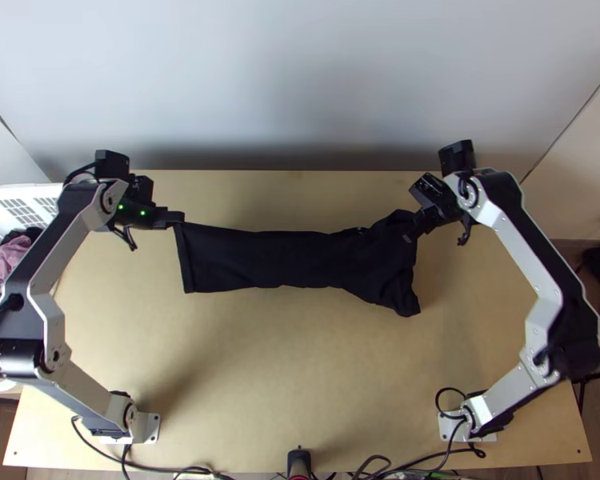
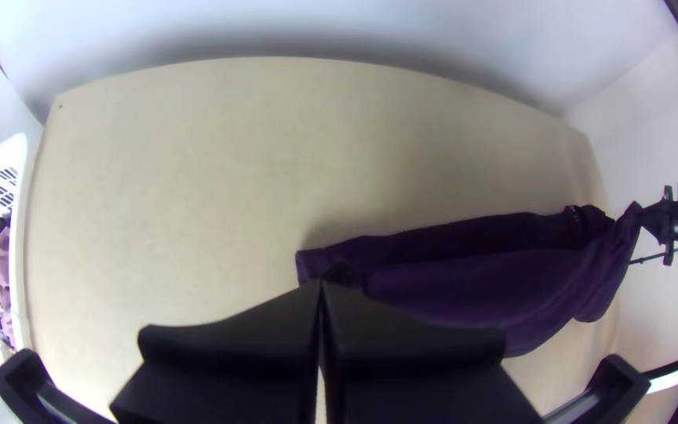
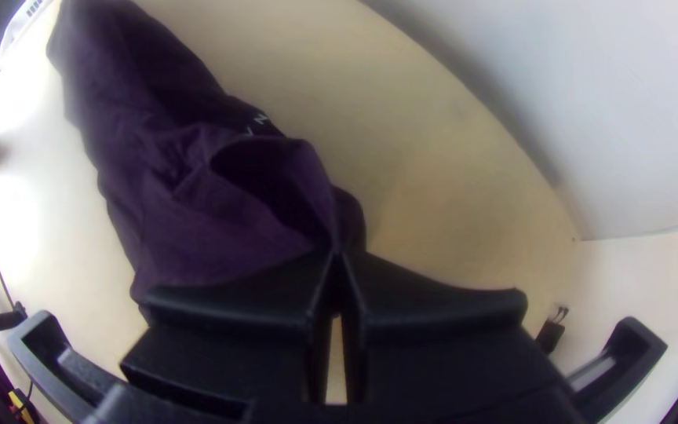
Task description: Fold the t-shirt
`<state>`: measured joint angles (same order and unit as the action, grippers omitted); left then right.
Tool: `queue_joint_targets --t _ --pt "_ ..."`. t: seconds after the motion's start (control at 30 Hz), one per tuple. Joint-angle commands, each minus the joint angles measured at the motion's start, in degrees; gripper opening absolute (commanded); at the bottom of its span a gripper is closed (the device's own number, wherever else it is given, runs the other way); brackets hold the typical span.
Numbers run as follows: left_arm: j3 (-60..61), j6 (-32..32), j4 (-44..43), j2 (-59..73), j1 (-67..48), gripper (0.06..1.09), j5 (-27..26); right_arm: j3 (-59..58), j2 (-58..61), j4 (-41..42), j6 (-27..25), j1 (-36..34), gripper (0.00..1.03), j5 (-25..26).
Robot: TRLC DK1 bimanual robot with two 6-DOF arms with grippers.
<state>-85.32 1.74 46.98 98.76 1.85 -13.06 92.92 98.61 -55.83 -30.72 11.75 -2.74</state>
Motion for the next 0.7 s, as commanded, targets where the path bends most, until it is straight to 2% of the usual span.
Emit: queue_joint_targets --t 0.0,0.67 --pt "-1.3 0.1 -1.5 4.6 -0.2 0.09 0.1 2.0 6.2 2.0 -0.3 -1.6 0.03 0.1" --pt "-0.5 0.6 -5.6 12.1 -1.8 0.09 0.1 2.4 15.3 5.2 -0.1 -2.3 0.03 1.0"
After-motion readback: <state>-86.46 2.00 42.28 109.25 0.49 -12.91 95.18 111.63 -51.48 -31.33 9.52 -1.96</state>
